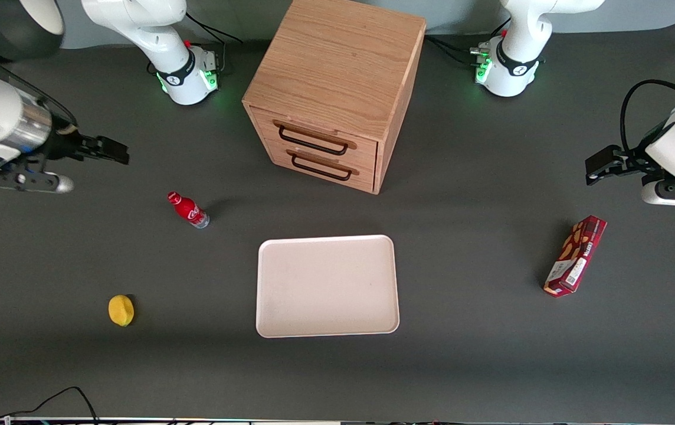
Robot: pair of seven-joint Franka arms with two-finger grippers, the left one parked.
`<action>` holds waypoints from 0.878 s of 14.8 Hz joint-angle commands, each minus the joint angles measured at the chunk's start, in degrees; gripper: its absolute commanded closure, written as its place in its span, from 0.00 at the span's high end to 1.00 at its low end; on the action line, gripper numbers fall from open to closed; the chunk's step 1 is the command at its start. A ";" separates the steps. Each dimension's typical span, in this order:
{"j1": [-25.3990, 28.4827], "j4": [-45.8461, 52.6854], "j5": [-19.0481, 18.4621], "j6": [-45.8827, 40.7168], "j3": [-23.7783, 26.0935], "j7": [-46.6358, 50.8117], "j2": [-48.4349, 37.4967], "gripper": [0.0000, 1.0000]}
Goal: Place coke bottle on tray
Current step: 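Move the right gripper down over the red Coca-Cola bottle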
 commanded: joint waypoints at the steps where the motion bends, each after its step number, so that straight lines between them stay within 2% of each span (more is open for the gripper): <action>1: 0.31 -13.58 0.79 13.79 0.37 1.10 -0.97 1.00; 5: 0.31 -23.18 0.43 28.75 0.37 1.28 1.30 1.00; 8: 0.31 -27.06 0.43 33.78 0.81 2.07 1.93 1.00; 10: 0.31 -28.90 0.43 35.80 0.81 1.98 1.93 0.82; 12: 0.31 -29.70 0.43 36.51 0.81 1.98 1.84 0.49; 13: 0.31 -30.14 0.43 36.51 0.99 1.98 1.58 0.28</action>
